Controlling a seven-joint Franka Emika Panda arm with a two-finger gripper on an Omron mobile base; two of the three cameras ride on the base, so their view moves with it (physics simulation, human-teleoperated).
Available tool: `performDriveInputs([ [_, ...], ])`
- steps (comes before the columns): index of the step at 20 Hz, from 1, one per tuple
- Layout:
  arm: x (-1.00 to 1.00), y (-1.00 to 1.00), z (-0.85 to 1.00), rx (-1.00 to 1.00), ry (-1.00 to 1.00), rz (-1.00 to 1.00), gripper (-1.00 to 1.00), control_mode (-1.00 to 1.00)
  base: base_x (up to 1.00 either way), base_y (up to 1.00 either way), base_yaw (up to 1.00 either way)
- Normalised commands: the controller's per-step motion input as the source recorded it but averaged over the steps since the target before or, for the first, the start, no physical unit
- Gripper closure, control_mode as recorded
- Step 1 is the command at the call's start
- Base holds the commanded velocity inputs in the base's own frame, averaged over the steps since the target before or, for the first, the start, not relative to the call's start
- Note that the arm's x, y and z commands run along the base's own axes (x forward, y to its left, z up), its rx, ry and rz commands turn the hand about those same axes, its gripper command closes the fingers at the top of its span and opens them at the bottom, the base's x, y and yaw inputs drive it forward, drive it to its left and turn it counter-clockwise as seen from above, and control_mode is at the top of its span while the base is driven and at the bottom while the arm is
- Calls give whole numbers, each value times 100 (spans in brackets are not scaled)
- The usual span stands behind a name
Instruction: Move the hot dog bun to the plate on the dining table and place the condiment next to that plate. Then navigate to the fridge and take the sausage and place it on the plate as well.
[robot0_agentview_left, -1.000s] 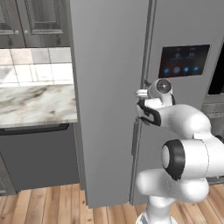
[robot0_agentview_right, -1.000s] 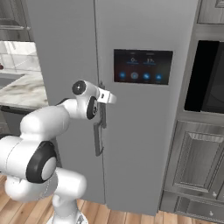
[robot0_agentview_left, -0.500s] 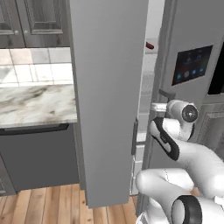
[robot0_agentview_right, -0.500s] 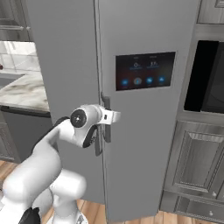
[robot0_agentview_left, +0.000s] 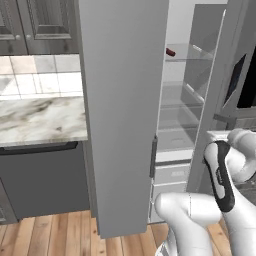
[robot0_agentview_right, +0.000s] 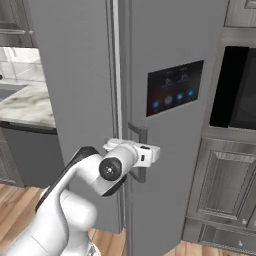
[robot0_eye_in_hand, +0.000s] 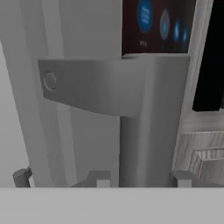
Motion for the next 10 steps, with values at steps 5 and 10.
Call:
performDriveInputs([
  [5, -73, -24, 30, 0, 0, -3, -100, -100, 0, 0, 0],
  [10, -59, 5, 38, -2, -5, -11, -100, -100, 0, 0, 0],
])
